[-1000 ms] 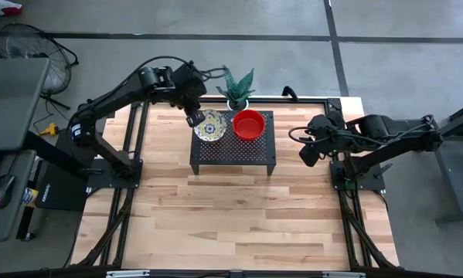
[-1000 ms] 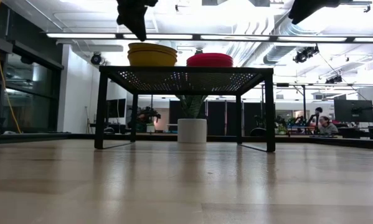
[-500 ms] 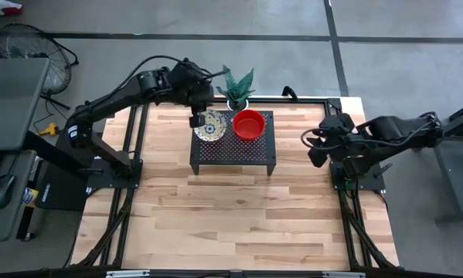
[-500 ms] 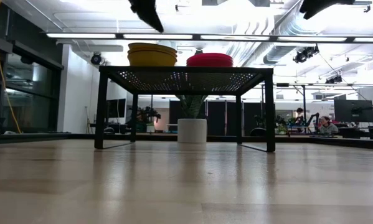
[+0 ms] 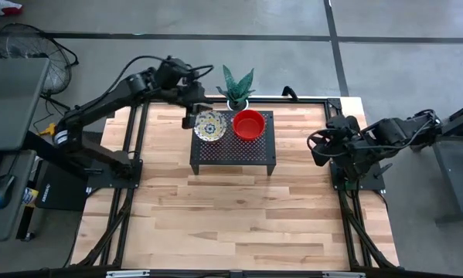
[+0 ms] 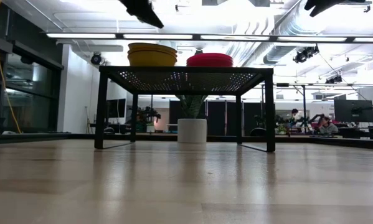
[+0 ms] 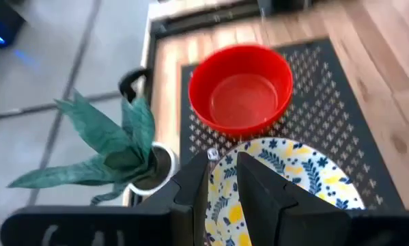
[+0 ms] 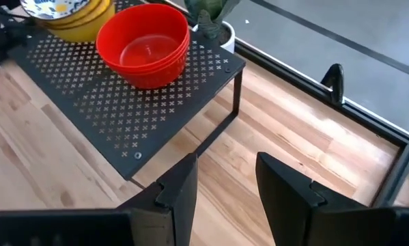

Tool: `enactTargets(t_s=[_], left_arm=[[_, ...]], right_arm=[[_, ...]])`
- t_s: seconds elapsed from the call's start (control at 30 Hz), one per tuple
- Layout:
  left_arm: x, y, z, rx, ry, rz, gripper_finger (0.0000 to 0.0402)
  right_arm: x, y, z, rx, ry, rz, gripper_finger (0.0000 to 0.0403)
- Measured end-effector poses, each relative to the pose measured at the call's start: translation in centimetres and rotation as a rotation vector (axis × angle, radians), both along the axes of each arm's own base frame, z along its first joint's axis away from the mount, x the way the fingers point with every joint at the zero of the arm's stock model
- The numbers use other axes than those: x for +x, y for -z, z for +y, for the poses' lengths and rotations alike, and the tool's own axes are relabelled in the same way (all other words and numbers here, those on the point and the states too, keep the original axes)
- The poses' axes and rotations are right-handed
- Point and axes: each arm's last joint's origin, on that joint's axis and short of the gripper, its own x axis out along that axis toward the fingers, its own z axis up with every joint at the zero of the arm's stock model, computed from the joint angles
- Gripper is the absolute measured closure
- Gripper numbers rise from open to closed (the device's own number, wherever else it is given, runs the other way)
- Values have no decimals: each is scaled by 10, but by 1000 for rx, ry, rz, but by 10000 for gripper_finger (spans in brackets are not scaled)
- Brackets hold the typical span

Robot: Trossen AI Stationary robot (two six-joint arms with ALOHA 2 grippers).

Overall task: Pick & Place Mini bowls
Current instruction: Stack the yellow bowl on the yellow bowls on the shelf

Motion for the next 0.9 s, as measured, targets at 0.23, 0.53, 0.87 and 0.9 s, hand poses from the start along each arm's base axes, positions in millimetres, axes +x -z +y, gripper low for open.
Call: enactTargets(t_s=[0.23,0.53,0.87,0.9], left_arm=[[-30,26,-16,32,-26,-194,328],[-39,72,-22,32,-1,-422,328],[-34,92,-8,27,-32,-425,328],[-36,92,-5,23,-35,-423,328]], right_arm=[[-3,1,-1,-2,33,5,265],[-2,1,-2,-13,40,-4,265],[0,0,0,8,39,-33,265],[1,-1,0,11,38,-35,265]])
